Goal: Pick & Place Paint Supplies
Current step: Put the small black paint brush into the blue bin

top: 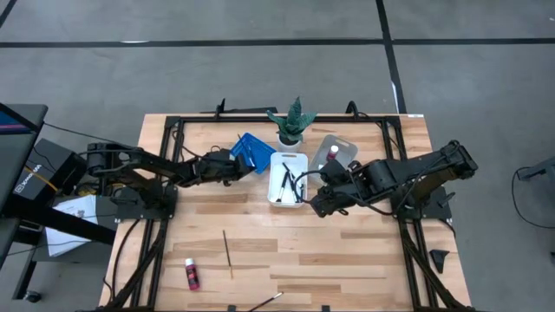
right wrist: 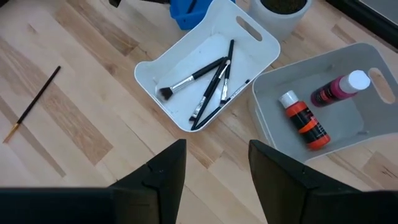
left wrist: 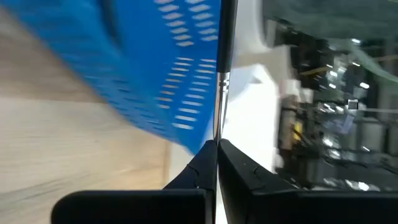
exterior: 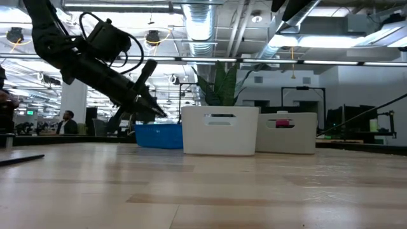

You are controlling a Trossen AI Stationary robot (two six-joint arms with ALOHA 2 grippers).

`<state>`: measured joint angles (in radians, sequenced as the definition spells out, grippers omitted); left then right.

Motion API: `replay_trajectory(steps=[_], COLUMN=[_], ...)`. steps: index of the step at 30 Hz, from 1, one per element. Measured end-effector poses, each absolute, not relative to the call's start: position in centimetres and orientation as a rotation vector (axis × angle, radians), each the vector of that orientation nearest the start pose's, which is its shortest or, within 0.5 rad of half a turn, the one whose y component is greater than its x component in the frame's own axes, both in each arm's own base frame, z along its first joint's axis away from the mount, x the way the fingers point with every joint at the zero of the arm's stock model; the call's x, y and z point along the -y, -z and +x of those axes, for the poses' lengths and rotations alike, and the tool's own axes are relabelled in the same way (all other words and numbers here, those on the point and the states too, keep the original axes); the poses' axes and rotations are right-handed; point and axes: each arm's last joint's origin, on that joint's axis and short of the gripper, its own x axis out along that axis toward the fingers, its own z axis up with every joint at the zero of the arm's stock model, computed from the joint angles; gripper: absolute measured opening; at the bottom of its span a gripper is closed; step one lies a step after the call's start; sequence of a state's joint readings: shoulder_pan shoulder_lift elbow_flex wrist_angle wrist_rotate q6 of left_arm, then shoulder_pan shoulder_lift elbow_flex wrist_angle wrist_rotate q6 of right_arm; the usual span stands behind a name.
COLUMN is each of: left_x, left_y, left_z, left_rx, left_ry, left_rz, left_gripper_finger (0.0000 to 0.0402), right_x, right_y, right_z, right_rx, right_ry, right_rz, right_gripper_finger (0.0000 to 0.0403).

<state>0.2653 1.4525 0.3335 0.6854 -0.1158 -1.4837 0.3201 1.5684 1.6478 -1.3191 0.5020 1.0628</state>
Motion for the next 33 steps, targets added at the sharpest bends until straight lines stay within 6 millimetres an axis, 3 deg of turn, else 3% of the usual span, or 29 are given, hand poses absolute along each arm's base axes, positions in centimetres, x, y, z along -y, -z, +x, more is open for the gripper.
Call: replay_trajectory(steps=[10, 25, 33], left_x=[-6.71, -6.71, -6.76], left_y=[-12.72, -13.04, -13.42], left_z=[22.57, 22.74, 23.49], left_rx=[-0.066, -0.046, -0.158], left_ry=[-0.7, -0.659, -0.632], left_rz=[-1.478, -1.491, -1.423], left_gripper_finger=[0.0, 0.0, 0.0], right_x=[-7.35, -7.35, -7.28], right_y=[-35.88, -35.88, -35.88], right_z=[28.04, 28.04, 28.05], right_rx=[-0.9, -0.906, -0.915], right_ry=[0.713, 0.703, 0.694], right_rz=[0.439, 0.422, 0.4], right_gripper_finger=[0.017, 0.017, 0.017])
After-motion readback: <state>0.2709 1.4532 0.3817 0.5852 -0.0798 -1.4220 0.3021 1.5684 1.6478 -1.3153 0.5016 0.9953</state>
